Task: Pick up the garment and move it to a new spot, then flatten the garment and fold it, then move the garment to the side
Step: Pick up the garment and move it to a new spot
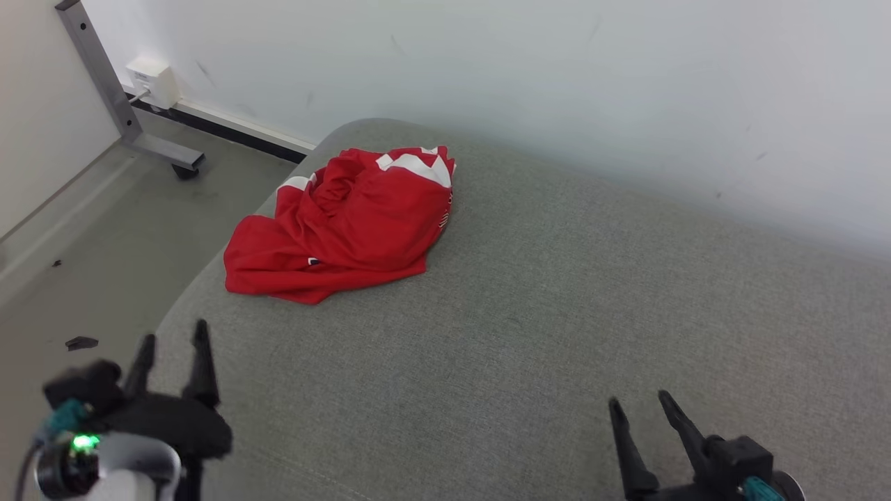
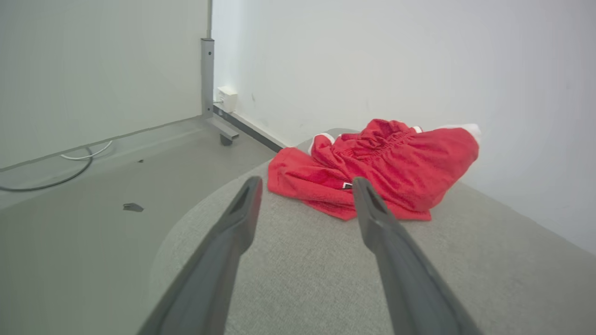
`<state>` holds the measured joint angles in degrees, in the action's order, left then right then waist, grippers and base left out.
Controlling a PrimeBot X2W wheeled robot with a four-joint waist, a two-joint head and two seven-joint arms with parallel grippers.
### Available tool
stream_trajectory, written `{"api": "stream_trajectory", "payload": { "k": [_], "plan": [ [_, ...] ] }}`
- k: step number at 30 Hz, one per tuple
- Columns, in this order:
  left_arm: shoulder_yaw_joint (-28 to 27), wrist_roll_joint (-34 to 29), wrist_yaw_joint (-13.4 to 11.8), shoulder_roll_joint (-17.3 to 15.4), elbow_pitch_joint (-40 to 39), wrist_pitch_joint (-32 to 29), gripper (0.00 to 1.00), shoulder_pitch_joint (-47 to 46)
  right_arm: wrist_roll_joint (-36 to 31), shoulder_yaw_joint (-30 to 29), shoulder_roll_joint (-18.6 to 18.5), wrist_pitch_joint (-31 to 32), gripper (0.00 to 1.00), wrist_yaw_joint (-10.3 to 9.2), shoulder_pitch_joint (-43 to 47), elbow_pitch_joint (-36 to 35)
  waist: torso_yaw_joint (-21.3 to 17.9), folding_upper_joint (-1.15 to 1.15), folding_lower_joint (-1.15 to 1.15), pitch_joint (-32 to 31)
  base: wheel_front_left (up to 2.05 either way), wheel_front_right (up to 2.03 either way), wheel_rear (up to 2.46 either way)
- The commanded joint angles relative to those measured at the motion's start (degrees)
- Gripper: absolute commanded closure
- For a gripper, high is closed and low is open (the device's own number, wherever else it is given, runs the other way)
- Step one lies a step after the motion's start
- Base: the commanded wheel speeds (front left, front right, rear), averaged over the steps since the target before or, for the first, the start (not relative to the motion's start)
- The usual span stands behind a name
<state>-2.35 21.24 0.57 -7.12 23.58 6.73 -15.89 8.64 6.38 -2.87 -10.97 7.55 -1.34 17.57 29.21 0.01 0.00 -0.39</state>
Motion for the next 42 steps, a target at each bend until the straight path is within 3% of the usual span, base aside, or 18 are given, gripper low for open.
{"api": "stream_trajectory", "payload": {
  "k": [1,7,11,15,19,25,32,38,39,40,42],
  "plan": [
    [-0.57,1.16,0.29,-0.19,0.99,-0.24,0.0,-1.62,-0.81,0.2,-0.02,0.12,0.0,-0.12,-0.92,-0.75,-3.42,-0.01,0.0,3.13,0.0,0.0,0.0],
    [-2.51,6.37,2.62,-1.41,7.68,-4.6,0.0,-12.91,-3.03,2.86,-0.08,2.56,0.0,-0.12,-3.6,-5.72,-10.73,-0.01,0.0,11.48,0.0,0.0,0.0],
    [-4.65,11.01,3.9,-2.68,11.25,-10.61,0.0,-20.0,-4.0,4.98,-0.1,3.52,0.0,-0.12,-6.21,-7.96,-15.58,-0.01,0.0,16.63,0.0,0.0,0.0],
    [-12.33,24.08,3.95,-2.03,13.46,-21.08,0.0,-26.06,-3.26,7.1,-0.1,3.46,0.0,-0.12,-8.64,-9.34,-20.41,-0.01,0.0,21.04,0.0,0.0,0.0],
    [-14.79,29.19,0.8,-4.91,11.8,-31.69,0.0,-29.36,-2.95,7.44,-0.06,2.93,0.0,-0.12,-10.28,-9.79,-23.45,-0.01,0.0,24.98,0.0,0.0,0.0],
    [-15.96,30.38,-5.81,-9.71,4.69,-41.94,0.0,-29.74,-2.34,7.97,-0.02,2.06,0.0,-0.12,-11.98,-9.48,-26.74,-0.01,0.0,28.66,0.0,0.0,0.0],
    [-14.67,28.38,-13.91,-12.27,-4.29,-49.57,0.0,-26.57,-1.62,8.05,-0.01,0.76,0.0,-0.12,-13.29,-8.7,-28.51,-0.01,0.0,30.08,0.0,0.0,0.0],
    [-10.37,21.02,-15.82,-15.95,-8.11,-49.33,0.0,-22.99,-1.25,8.3,-0.01,0.39,0.0,-0.12,-14.07,-8.01,-28.86,-0.01,0.0,30.12,0.0,0.0,0.0],
    [-10.14,19.91,-16.15,-16.37,-8.69,-48.17,0.59,-22.83,-1.06,8.34,-0.03,0.37,0.0,-0.12,-14.11,-7.77,-28.87,-0.01,0.0,29.97,0.0,0.0,0.0],
    [-10.18,19.13,-16.3,-16.36,-9.05,-46.97,1.0,-22.73,-1.02,8.32,-0.04,0.38,0.0,-0.12,-14.09,-7.45,-28.84,-0.01,0.0,29.71,0.0,0.0,0.0],
    [-10.04,18.39,-16.21,-16.35,-9.17,-45.68,1.0,-22.13,-0.74,8.2,-0.12,0.29,0.0,-0.13,-14.02,-6.81,-28.62,-0.01,0.0,28.99,0.0,0.0,0.0]
  ]
}}
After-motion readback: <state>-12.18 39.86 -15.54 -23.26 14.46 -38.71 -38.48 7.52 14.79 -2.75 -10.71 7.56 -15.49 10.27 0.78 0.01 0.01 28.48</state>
